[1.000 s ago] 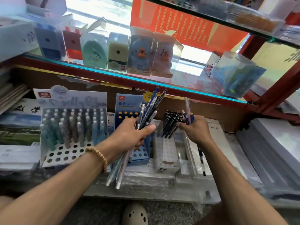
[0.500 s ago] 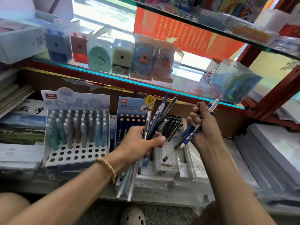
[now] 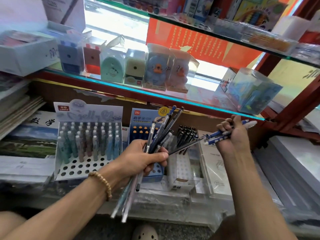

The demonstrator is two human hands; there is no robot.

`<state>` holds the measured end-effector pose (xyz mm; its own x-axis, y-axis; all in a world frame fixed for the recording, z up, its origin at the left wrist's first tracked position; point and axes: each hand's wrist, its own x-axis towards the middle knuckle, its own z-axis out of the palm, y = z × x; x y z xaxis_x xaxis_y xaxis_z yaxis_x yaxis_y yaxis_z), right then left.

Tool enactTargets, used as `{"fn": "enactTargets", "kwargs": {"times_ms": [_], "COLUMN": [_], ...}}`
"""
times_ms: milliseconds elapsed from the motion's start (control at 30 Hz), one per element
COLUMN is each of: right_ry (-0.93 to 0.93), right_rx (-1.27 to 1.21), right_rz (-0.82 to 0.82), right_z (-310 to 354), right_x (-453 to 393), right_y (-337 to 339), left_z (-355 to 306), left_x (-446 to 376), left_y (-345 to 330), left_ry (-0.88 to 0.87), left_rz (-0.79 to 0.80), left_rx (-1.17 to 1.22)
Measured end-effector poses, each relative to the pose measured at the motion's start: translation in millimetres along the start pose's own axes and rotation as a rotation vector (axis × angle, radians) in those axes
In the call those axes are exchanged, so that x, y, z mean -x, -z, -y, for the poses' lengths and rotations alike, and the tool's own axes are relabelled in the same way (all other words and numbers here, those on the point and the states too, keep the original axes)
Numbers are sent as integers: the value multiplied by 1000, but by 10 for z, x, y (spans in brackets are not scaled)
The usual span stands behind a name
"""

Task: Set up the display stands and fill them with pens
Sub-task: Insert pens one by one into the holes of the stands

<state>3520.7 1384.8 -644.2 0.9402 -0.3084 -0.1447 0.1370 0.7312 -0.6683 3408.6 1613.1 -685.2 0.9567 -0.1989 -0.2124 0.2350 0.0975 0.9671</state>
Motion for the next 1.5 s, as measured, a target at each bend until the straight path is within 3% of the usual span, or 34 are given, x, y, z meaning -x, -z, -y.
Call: {"fn": "enactTargets", "kwargs": {"times_ms": [133,300,367,567,700,800,933,1333,1500], "right_ry": [2,-116,-87,33,61,157,300,400,356], "right_rx": [225,505,567,881,896,828,1015,1406,1433], "right_rz": [-65,312,365,247,256,167,49,203,298], "right_z": [20,-171,-180,-182,-116,18,67,-288,-353], "right_x": [-39,318,389,476,445,328,173,103,130], "right_y": [87,34,-22,-60,-25,48,241,395,361], "left_z": [-31,-51,-58,-7,-5,10,34,66,85], "left_x": [-16,-73,-99,-111,-139,-177,-226,-316,-311], "left_y": [95,60,34,35,-3,-12,-1,-119,-113], "left_ry": [-41,-58,-65,-107,-123,-109,-80,-76,-85], "left_rz": [-76,-128,-155,-205,-216,-268,-317,-258,-257], "left_rx": [20,85,63,-28,-47,-72,-74,-117,-121]}}
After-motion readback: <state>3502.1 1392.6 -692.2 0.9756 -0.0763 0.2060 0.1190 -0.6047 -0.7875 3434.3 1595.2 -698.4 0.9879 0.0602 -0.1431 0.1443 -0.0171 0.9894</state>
